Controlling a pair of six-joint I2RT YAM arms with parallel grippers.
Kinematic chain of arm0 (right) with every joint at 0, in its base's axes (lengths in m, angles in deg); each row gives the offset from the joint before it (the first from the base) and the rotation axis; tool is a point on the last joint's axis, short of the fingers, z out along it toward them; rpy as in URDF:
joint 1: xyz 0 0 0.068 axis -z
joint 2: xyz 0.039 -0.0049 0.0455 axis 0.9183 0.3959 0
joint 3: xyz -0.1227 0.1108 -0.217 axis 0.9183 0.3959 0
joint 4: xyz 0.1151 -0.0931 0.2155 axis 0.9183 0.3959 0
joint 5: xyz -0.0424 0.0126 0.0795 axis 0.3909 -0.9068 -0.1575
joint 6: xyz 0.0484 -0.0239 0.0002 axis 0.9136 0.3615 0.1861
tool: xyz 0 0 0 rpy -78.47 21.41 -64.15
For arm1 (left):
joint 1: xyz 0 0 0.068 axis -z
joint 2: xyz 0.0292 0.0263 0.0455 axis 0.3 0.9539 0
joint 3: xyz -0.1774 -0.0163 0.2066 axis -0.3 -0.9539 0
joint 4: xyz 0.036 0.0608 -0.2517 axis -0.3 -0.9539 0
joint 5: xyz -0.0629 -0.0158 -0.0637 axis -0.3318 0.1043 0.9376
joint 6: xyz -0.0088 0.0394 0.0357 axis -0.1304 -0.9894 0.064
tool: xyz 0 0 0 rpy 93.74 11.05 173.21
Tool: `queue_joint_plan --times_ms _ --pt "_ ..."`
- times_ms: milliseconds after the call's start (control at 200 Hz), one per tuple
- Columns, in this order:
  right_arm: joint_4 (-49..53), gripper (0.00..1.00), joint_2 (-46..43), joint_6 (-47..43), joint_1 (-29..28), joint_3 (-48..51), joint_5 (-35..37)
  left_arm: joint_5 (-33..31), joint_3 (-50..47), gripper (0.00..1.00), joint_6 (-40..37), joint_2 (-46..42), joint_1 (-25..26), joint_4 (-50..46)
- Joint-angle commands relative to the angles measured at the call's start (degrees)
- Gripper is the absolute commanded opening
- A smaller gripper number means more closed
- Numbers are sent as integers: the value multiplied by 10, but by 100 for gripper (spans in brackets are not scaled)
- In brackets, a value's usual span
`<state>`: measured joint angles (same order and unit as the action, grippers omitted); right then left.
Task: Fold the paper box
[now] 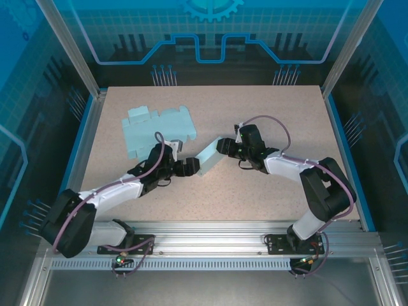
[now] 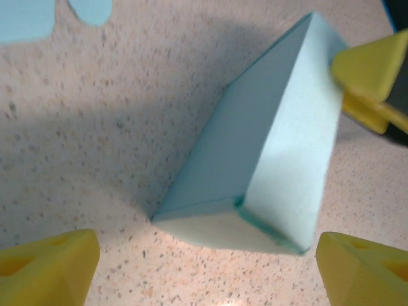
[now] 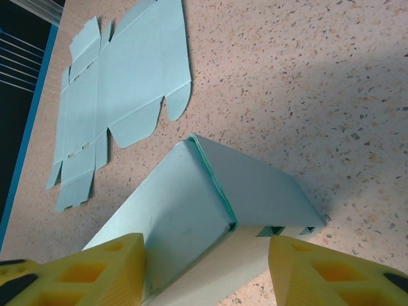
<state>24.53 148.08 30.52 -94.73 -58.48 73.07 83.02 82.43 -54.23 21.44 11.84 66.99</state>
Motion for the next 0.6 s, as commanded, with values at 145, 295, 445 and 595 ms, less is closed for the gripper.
queue_joint_plan --times_ms 145,295,445,595 --pt "146 53 18 -15 3 21 28 -75 125 99 -193 5 50 -77" --pt "152 54 16 -17 3 18 28 -140 180 93 -257 73 83 -126" --pt "154 54 14 -18 3 17 25 -156 211 88 -284 127 89 -157" --pt "156 54 14 -20 3 15 24 -156 229 86 -306 163 95 -170"
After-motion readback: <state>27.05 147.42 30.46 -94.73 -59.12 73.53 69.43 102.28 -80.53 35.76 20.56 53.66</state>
